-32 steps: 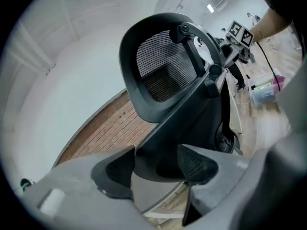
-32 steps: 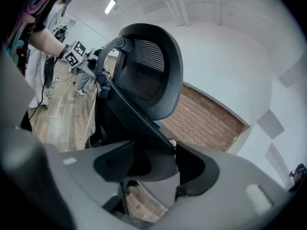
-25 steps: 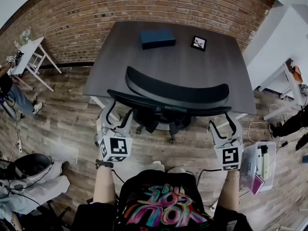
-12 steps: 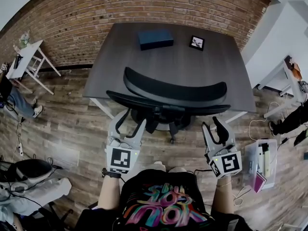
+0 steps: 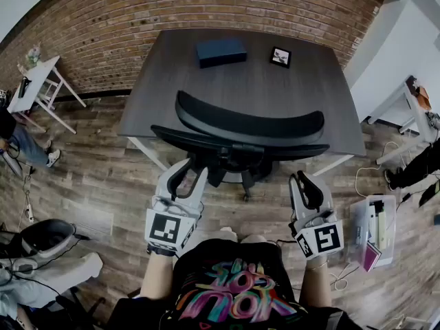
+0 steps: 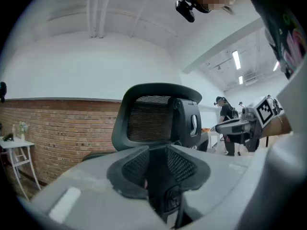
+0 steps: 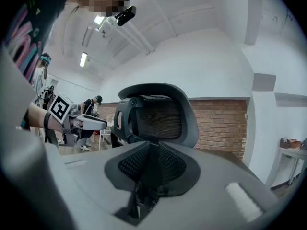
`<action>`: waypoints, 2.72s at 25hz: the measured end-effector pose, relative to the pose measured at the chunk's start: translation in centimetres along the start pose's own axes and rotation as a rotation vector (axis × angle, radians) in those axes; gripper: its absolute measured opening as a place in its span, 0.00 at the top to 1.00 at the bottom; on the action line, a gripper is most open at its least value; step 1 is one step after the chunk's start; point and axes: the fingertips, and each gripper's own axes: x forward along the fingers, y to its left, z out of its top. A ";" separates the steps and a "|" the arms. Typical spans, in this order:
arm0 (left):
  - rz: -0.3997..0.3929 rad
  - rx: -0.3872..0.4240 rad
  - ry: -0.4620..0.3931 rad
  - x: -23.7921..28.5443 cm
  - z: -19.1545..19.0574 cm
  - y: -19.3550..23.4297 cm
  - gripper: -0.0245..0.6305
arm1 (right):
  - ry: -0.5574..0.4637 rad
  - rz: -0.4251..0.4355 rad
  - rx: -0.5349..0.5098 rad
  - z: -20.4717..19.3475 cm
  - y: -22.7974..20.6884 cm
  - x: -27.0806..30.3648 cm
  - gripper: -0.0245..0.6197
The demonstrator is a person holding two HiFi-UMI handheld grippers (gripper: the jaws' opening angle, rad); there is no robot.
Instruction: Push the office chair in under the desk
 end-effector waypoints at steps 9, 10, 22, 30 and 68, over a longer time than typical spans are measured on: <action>0.006 0.001 -0.016 -0.6 -0.1 -0.5 0.85 | 0.016 -0.048 0.041 -1.3 -0.7 -1.3 0.95; 0.009 -0.012 -0.014 -0.7 -0.2 -0.5 0.85 | 0.018 -0.050 0.040 -1.4 -0.7 -1.4 0.96; -0.029 -0.027 0.005 -0.8 -0.4 -1.9 0.96 | 0.042 -0.060 0.019 -1.7 -0.3 -1.7 0.96; -0.052 -0.019 -0.002 -1.0 -0.5 -2.6 0.96 | 0.032 -0.059 0.021 -1.8 -0.2 -1.7 0.96; -0.019 -0.017 -0.007 -1.1 -0.6 -1.6 0.96 | 0.035 -0.041 0.012 -1.7 0.3 -1.7 0.96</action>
